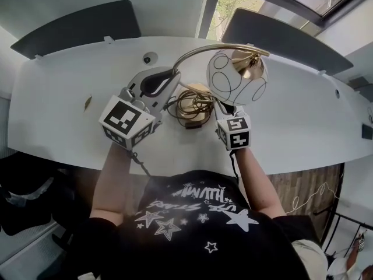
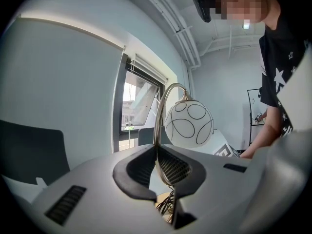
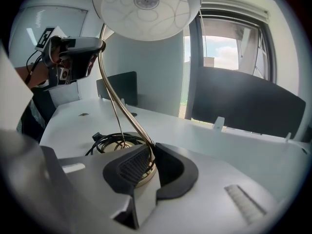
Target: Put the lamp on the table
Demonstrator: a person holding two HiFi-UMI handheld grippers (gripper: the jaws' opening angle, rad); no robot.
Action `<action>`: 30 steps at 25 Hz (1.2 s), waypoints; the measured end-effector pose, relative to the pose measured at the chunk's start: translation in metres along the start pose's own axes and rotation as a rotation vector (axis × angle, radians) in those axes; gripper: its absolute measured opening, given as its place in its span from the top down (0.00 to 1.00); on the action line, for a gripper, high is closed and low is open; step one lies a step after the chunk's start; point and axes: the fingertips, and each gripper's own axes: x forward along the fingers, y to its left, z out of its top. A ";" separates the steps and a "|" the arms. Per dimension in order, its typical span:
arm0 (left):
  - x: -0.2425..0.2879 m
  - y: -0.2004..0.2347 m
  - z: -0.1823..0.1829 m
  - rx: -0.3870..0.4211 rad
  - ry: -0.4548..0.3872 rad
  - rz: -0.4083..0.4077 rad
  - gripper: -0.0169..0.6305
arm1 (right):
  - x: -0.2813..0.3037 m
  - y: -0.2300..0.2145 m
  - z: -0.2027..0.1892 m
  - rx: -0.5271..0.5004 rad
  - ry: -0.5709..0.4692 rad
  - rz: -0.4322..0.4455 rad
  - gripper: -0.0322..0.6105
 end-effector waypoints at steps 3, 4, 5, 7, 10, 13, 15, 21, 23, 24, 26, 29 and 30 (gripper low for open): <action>0.002 0.000 0.000 -0.001 -0.002 0.002 0.92 | 0.000 -0.001 -0.002 -0.003 0.000 -0.002 0.89; 0.002 0.000 0.000 -0.003 -0.002 0.002 0.92 | 0.000 -0.002 -0.002 -0.006 -0.001 -0.005 0.89; 0.001 -0.001 0.001 -0.008 0.000 0.002 0.92 | 0.000 -0.003 -0.003 -0.009 -0.001 -0.006 0.89; 0.000 -0.002 0.000 -0.024 0.006 0.006 0.92 | 0.000 -0.004 -0.004 -0.010 -0.001 -0.007 0.89; -0.002 -0.001 -0.002 -0.035 0.014 0.020 0.92 | -0.002 -0.003 -0.003 0.000 0.002 0.001 0.89; -0.003 0.000 -0.003 -0.041 0.002 0.032 0.92 | -0.005 -0.002 -0.003 -0.007 0.001 0.000 0.89; -0.002 -0.001 -0.001 -0.044 -0.008 0.033 0.92 | -0.005 -0.001 -0.004 -0.009 0.003 0.002 0.89; -0.001 0.001 0.000 -0.052 -0.030 0.050 0.92 | -0.004 -0.001 -0.004 -0.002 -0.001 0.014 0.89; -0.001 0.001 0.001 -0.048 -0.044 0.058 0.92 | -0.004 -0.001 -0.004 0.013 -0.008 0.023 0.89; -0.001 0.001 0.000 -0.047 -0.053 0.065 0.92 | -0.004 -0.001 -0.005 0.026 -0.012 0.029 0.88; -0.002 0.001 0.000 -0.047 -0.066 0.085 0.92 | -0.003 -0.001 -0.005 0.041 -0.018 0.033 0.88; -0.002 0.001 -0.001 -0.041 -0.067 0.110 0.92 | -0.002 -0.002 -0.006 0.032 -0.017 0.011 0.88; -0.002 0.001 -0.002 -0.036 -0.064 0.115 0.92 | -0.002 -0.002 -0.007 0.034 -0.016 0.006 0.88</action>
